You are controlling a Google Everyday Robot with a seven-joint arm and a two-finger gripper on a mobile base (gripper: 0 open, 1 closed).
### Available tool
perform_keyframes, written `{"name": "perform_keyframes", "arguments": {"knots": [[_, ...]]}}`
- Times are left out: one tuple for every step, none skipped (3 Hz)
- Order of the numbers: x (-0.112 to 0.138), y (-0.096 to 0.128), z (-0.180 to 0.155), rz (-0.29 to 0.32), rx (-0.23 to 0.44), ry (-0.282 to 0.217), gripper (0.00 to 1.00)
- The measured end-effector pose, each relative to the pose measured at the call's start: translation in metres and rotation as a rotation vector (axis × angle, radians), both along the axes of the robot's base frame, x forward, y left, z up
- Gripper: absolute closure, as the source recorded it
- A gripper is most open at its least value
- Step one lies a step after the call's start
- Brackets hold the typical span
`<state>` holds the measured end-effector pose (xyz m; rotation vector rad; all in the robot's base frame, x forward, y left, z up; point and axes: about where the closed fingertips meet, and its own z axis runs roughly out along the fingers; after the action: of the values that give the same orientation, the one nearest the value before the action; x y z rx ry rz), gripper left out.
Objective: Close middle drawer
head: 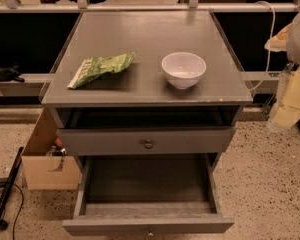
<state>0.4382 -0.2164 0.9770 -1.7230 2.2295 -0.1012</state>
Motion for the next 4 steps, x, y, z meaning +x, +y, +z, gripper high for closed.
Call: {"name": "perform_keyframes", "arguments": {"knots": [[0.000,0.000,0.000,0.000,0.000,0.000,0.00],[-0.009,0.002,-0.011,-0.005,0.053,-0.014,0.00],[-0.043,0.009,-0.045,0.015,0.177,-0.061,0.00],[-0.062,0.025,-0.099,0.035,0.312,-0.078,0.00]]}}
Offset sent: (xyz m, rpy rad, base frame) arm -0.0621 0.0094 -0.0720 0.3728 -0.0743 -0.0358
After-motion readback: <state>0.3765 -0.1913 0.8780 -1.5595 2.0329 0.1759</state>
